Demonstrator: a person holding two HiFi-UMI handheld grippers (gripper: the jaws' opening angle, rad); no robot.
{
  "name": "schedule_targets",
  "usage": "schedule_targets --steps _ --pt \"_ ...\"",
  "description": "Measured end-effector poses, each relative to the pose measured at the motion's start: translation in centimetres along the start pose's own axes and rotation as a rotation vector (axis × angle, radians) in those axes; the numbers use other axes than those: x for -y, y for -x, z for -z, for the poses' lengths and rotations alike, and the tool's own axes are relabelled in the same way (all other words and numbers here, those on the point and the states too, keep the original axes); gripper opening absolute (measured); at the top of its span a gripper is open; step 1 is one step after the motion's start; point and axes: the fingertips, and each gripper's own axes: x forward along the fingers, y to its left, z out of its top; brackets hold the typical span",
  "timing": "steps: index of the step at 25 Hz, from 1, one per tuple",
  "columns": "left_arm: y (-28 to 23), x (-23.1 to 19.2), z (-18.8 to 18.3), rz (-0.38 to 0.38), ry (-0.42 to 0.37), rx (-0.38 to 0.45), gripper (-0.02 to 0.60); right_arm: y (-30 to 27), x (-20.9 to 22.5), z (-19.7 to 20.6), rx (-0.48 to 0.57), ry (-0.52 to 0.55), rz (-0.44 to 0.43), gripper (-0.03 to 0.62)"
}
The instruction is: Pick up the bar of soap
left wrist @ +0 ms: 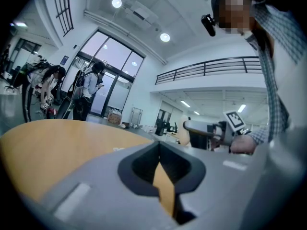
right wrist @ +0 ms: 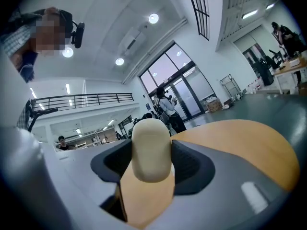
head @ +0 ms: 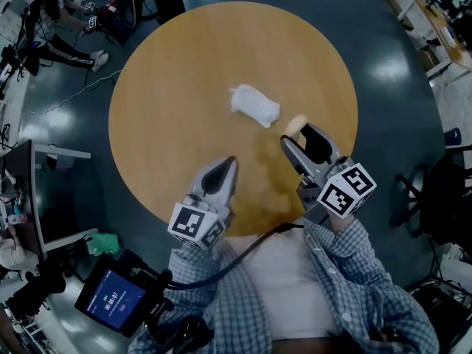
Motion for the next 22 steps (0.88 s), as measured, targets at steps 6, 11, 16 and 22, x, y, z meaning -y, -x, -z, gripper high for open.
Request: schedule_targets --steps 6,11,16,22 --pt "0.03 -0.24 -0.17 -0.008 -0.001 0.006 -0.002 -0.05 -0.08 -0.26 0.014 0.011 -0.006 0.262" --pt "0.14 -0.55 -0.28 -0.018 -0.005 0.008 -0.002 -0.38 -0.09 -0.17 0.007 0.012 -0.014 0.262" --pt "0.29 -0.66 -0.23 -0.023 -0.006 0.012 -0.002 -0.65 -0.07 -0.03 0.002 0.010 -0.011 0.262" --pt "0.08 -0.65 -0.52 -0.027 -0.005 0.009 -0.002 -0.81 -0.10 -0.48 0.001 0.008 -0.017 0.262"
